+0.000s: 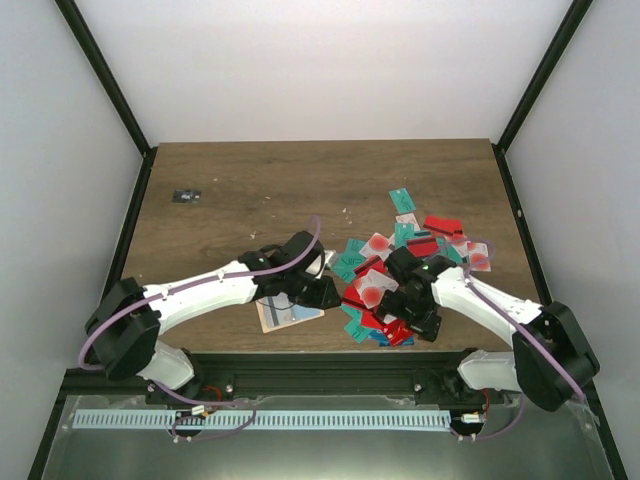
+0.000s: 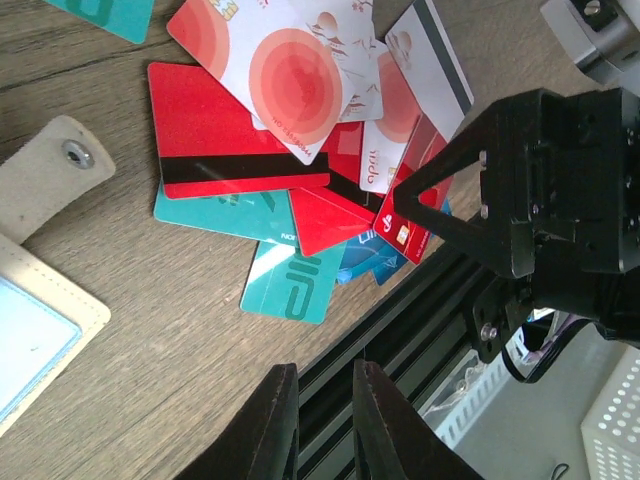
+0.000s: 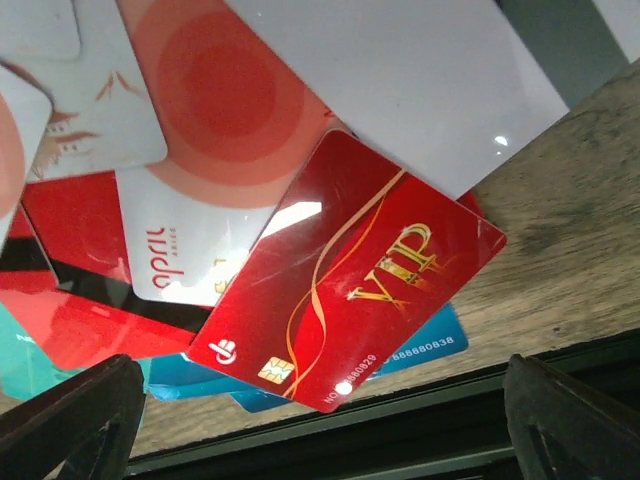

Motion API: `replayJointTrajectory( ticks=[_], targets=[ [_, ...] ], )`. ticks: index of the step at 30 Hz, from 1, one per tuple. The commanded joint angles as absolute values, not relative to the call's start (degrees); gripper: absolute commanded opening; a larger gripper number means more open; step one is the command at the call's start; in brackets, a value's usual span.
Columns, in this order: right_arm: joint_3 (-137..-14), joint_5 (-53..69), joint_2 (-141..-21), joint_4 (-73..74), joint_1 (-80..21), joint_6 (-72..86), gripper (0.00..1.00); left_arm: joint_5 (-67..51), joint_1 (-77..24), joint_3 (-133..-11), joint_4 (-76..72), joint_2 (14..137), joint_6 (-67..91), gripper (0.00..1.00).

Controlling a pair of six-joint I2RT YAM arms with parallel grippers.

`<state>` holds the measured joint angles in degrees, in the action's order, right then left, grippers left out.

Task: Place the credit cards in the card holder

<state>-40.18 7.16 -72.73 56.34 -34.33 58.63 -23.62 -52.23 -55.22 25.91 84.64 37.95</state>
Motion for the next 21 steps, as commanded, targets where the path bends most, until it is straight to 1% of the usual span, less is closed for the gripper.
replayJointTrajectory(
  ticks=[1,6,11,21],
  targets=[
    [-40.3,5.8,-71.5,52.5,-32.3,64.0,1.0,-24.2,-53.2,-57.3,24.9,86.1,38.2,0.18],
    [-40.5,5.6,-74.8,53.7,-31.6,66.4,1.0,-23.8,-53.9,-57.8,25.4,86.4,38.2,0.18],
    [-37.8,7.9,-74.6,53.9,-31.6,68.4,0.99,-22.8,-54.0,-56.8,25.7,85.6,38.4,0.18],
    [-36.1,10.4,-78.8,50.2,-31.6,67.7,0.9,-22.9,-54.0,-56.9,25.3,86.3,38.5,0.18]
  ],
)
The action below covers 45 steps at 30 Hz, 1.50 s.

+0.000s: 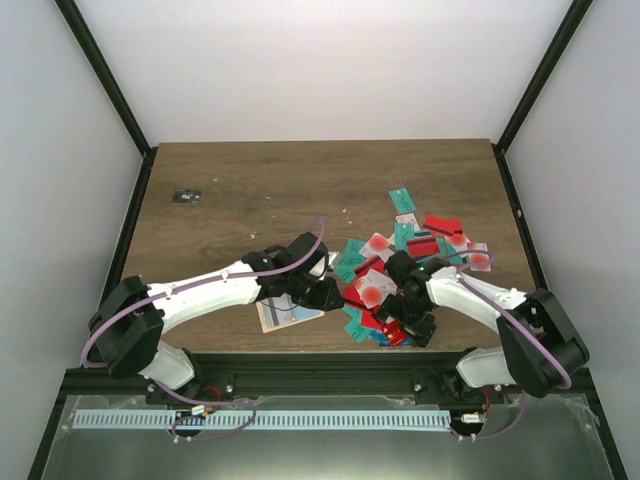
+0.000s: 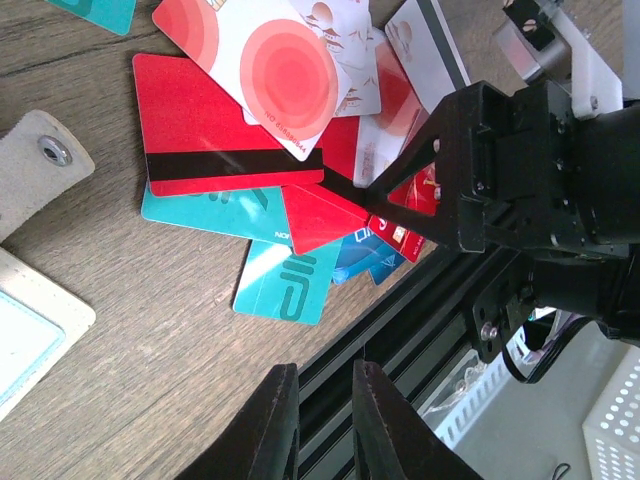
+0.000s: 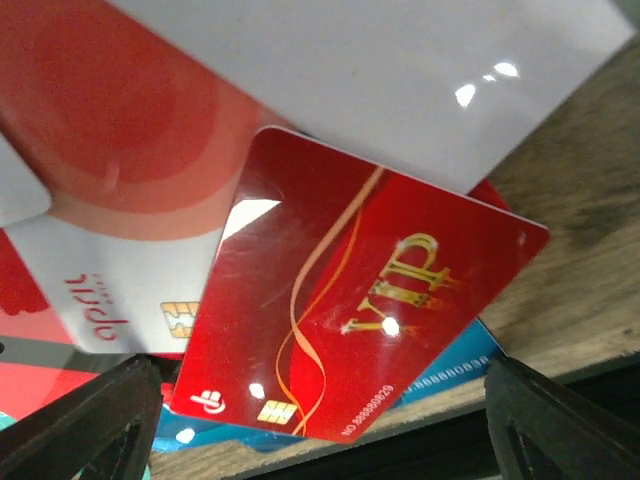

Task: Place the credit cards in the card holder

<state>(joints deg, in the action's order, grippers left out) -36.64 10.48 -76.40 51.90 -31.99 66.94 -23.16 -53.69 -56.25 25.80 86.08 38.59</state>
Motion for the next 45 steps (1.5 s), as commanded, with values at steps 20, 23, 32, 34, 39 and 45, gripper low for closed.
replayJointTrajectory(
  ticks=[20,23,32,34,39,45],
  targets=[
    [-37.4,9.3,-79.3,49.4,-31.6,64.1,0.56,-22.3,-54.0,-56.5,25.2,85.7,38.6,0.18],
    [-38.3,10.6,-78.2,49.1,-31.7,61.2,0.56,-22.4,-54.0,-56.7,25.2,85.4,38.7,0.18],
    [-40.1,12.5,-74.1,50.9,-31.7,54.4,0.56,-24.8,-53.1,-57.0,22.2,84.5,39.7,0.18],
    [-40.6,12.6,-73.2,51.4,-31.7,53.2,0.56,-25.7,-52.4,-56.9,21.2,84.3,40.4,0.18],
    [-41.1,10.7,-72.7,53.9,-31.7,52.4,0.75,-26.8,-51.4,-57.2,20.7,84.4,41.2,0.18],
    [-39.2,13.5,-74.0,51.6,-31.8,55.8,0.95,-27.0,-51.2,-57.0,20.9,85.1,40.9,0.18]
  ],
)
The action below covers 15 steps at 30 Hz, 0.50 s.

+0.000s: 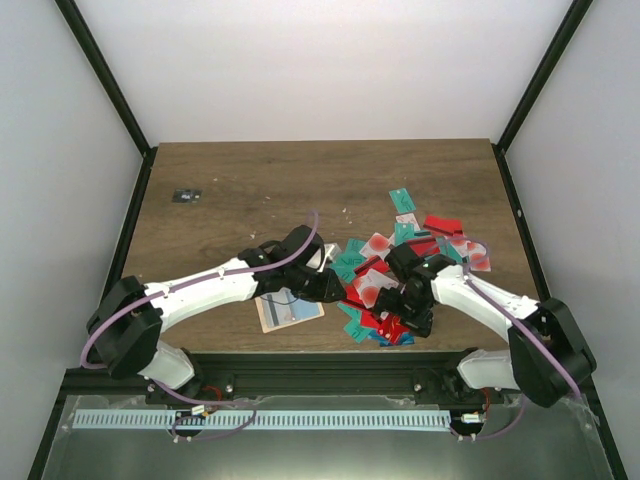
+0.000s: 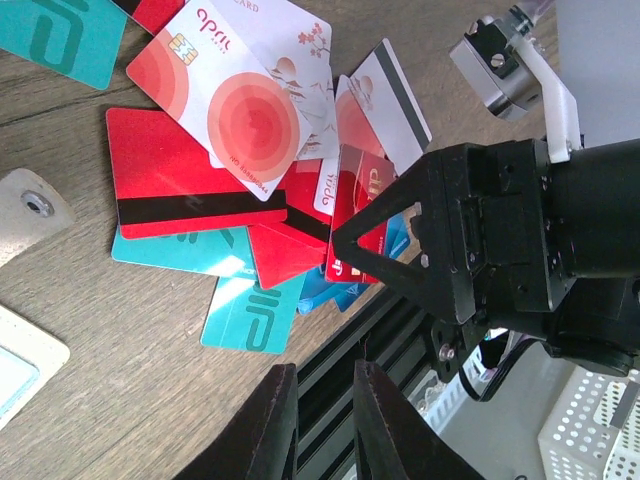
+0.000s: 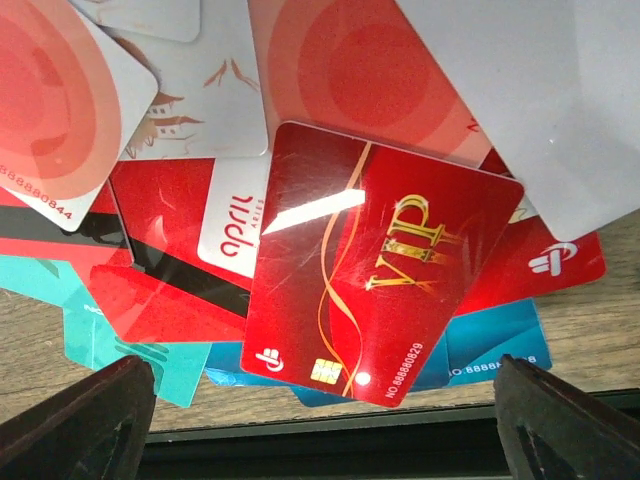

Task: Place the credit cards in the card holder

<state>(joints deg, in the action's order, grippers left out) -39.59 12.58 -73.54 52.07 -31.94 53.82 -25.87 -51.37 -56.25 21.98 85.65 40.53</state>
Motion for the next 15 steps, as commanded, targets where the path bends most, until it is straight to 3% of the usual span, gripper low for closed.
replayJointTrajectory(
  ticks=[1,15],
  targets=[
    [-38.9,13.7,-74.1,51.2,-31.8,56.5,0.95,-27.0,-51.2,-57.0,20.8,85.2,41.0,0.18],
    [-35.9,14.1,-81.4,47.1,-36.1,61.4,0.84,-26.7,-51.2,-56.4,20.4,85.5,41.1,0.18]
  ],
)
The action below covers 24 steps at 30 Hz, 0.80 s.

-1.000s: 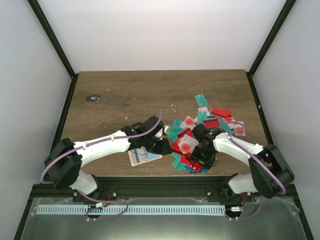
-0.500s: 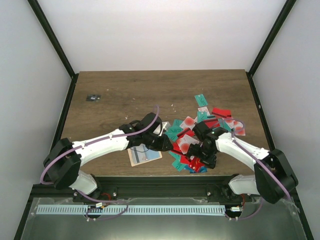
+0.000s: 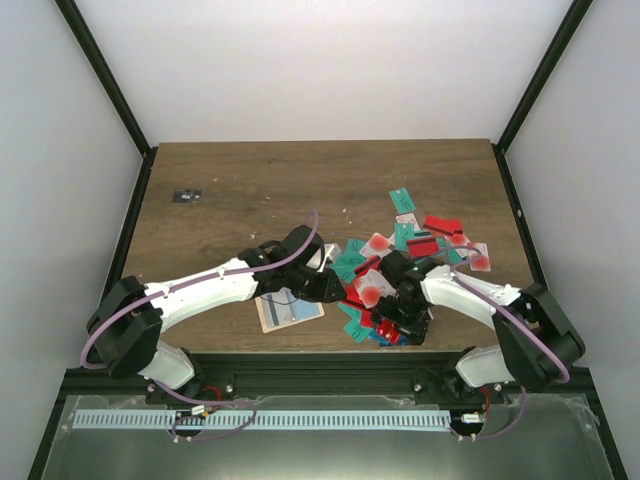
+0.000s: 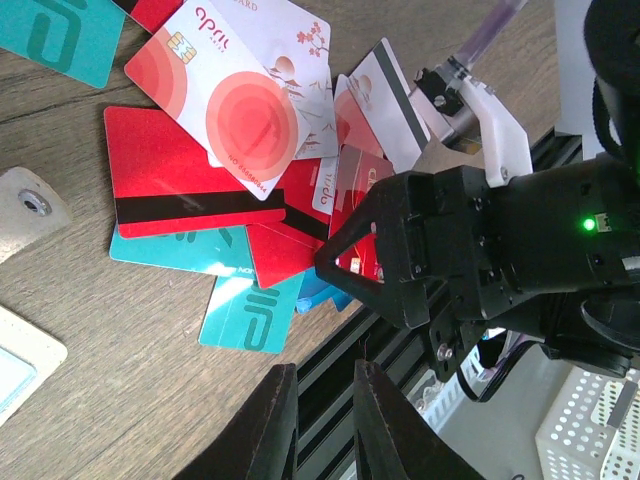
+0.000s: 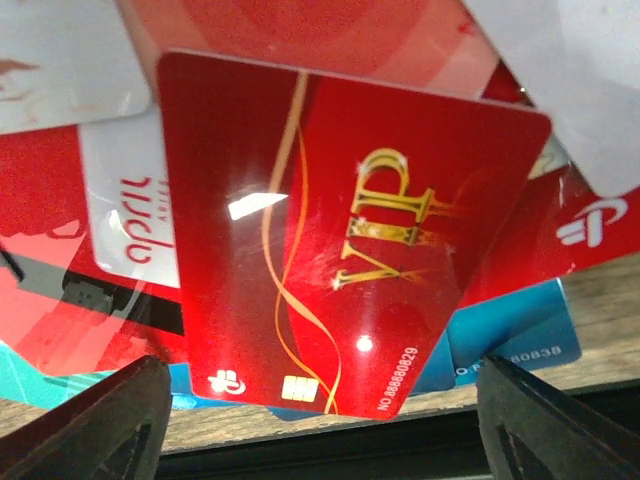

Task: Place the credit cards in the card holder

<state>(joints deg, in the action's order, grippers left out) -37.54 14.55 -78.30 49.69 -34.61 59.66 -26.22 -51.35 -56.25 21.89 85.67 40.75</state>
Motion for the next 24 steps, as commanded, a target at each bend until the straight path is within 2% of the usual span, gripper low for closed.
replayJointTrajectory(
  ticks=[1,4,11,24],
  targets=[
    [-35.7,13.7,-82.1,47.1,-36.2,61.4,0.81,-26.8,-51.2,-56.3,20.3,85.5,41.2,0.18],
    [-35.3,11.9,-83.8,47.6,-36.2,61.4,0.67,-26.7,-51.2,-56.2,20.0,85.6,41.1,0.18],
    [-34.6,11.0,-86.8,45.9,-36.2,59.9,0.52,-26.6,-51.2,-55.6,19.5,85.4,41.3,0.18],
    [-42.0,8.1,-80.3,53.6,-36.2,54.7,0.51,-26.9,-50.9,-56.3,19.5,85.1,41.4,0.18]
  ],
)
